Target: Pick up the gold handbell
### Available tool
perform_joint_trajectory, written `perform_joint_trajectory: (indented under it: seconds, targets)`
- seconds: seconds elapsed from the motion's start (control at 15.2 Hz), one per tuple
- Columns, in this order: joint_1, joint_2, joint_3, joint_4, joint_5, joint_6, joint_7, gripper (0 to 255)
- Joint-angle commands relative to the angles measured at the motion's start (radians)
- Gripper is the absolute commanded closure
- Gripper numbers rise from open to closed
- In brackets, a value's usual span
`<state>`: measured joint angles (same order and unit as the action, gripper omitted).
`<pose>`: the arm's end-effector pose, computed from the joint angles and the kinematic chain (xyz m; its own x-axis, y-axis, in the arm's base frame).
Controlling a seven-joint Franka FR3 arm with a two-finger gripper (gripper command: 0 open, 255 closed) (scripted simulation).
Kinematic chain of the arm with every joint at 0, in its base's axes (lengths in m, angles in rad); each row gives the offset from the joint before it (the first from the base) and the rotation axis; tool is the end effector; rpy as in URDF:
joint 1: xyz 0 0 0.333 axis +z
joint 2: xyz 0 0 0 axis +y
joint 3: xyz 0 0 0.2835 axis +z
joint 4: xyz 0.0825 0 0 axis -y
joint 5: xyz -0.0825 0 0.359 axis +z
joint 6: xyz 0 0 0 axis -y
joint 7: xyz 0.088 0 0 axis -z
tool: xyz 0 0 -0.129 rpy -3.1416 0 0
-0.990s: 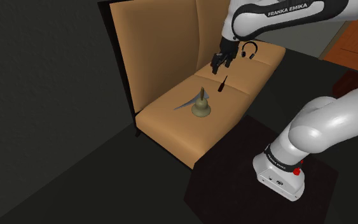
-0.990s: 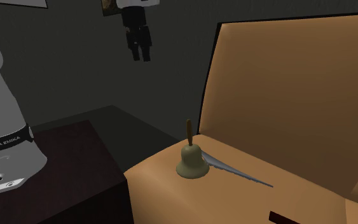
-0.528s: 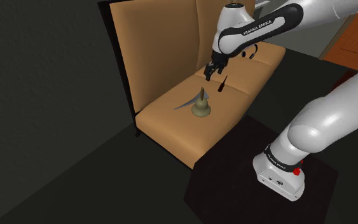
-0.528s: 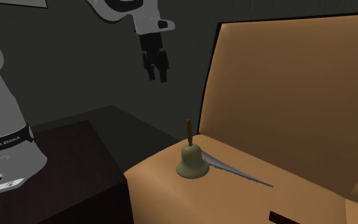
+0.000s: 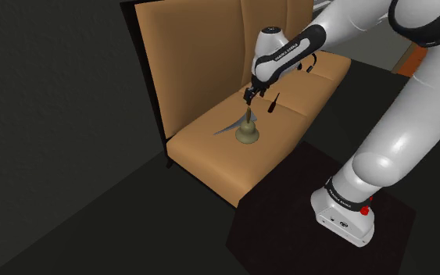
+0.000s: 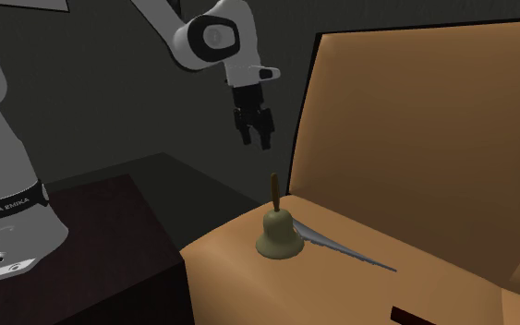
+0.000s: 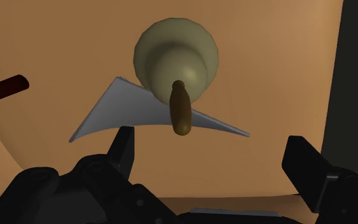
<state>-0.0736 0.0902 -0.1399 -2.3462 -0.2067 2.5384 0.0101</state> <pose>0.4924 -0.1074 0.2691 0.9946 -0.0511 0.0907 -0.0639 -0.9874 0.1445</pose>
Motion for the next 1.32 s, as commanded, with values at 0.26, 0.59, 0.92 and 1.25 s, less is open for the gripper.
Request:
perform_joint_trajectory:
  seconds: [0.26,0.59,0.92,1.25]
  targets:
    - [-0.015,0.241,-0.016,0.143,-0.019,0.108,0.005,0]
    - [-0.017,0.303,-0.019,0.156,-0.024,0.157,0.015,0]
    - [-0.017,0.346,-0.020,0.161,-0.027,0.195,0.023,0]
    - [-0.016,0.345,-0.020,0.163,-0.026,0.192,0.024,255]
